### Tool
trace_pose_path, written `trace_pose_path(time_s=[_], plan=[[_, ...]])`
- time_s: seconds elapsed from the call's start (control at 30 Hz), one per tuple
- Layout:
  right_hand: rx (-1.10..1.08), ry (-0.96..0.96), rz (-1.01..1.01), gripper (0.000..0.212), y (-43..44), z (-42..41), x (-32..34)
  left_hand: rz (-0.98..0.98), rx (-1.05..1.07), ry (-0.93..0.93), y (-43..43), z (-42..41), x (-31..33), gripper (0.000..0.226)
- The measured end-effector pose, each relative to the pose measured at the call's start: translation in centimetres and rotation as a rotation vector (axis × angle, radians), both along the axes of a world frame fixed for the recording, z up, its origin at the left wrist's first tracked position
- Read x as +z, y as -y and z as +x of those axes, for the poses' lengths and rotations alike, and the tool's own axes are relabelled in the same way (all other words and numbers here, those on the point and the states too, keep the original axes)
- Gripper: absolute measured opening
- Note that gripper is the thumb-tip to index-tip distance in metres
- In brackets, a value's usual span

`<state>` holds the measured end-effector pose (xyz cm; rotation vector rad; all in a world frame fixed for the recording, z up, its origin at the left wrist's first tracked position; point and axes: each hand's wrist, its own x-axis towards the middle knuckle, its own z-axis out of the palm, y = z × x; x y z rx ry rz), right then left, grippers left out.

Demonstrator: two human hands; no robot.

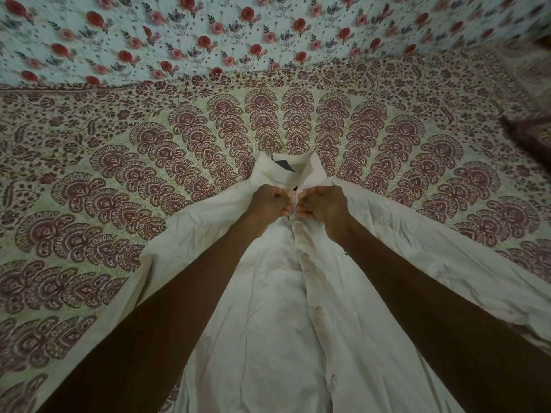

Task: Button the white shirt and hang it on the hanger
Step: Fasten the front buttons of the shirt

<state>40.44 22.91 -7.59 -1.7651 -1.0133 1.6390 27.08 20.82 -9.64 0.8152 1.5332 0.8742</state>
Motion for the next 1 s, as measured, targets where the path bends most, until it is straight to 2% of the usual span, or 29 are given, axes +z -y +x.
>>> trace_pose_path(time_s=[0.17, 0.37, 0.47, 0.57, 0.63, 0.7, 0.77, 0.87, 1.0], plan=[[0.056, 0.171, 0.198, 0.005, 1.0, 0.2, 0.1, -0.007, 0.019, -0.057, 0.1, 0.3, -0.5, 0.022], [0.119, 0.134, 0.193, 0.008, -0.3, 0.1, 0.7, -0.002, 0.091, -0.044, 0.2, 0.1, -0.6, 0.027], [0.111, 0.130, 0.199, 0.018, -1.0, 0.0, 0.5, 0.008, 0.146, 0.005, 0.0, 0.1, -0.7, 0.026], [0.109, 0.163, 0.196, 0.017, -1.4, -0.6, -0.1, 0.008, 0.117, -0.009, 0.1, 0.1, -0.6, 0.026], [0.197, 0.325, 0.264, 0.015, -1.6, -0.8, -0.6, 0.044, 0.032, -0.164, 0.1, 0.0, -0.4, 0.025], [0.358, 0.616, 0.389, 0.017, -1.3, -0.5, -0.6, 0.104, -0.063, -0.404, 0.2, 0.0, -0.3, 0.018], [0.517, 0.811, 0.504, 0.019, -0.6, -0.3, -0.5, 0.164, -0.105, -0.524, 0.3, -0.2, -0.6, 0.010], [0.663, 0.912, 0.604, 0.019, -0.1, 0.0, -0.9, 0.197, -0.124, -0.587, 0.5, -0.3, -1.4, 0.013], [0.708, 0.967, 0.637, 0.029, 0.3, 0.1, -1.0, 0.250, -0.199, -0.675, 0.8, -0.5, -1.9, 0.023]])
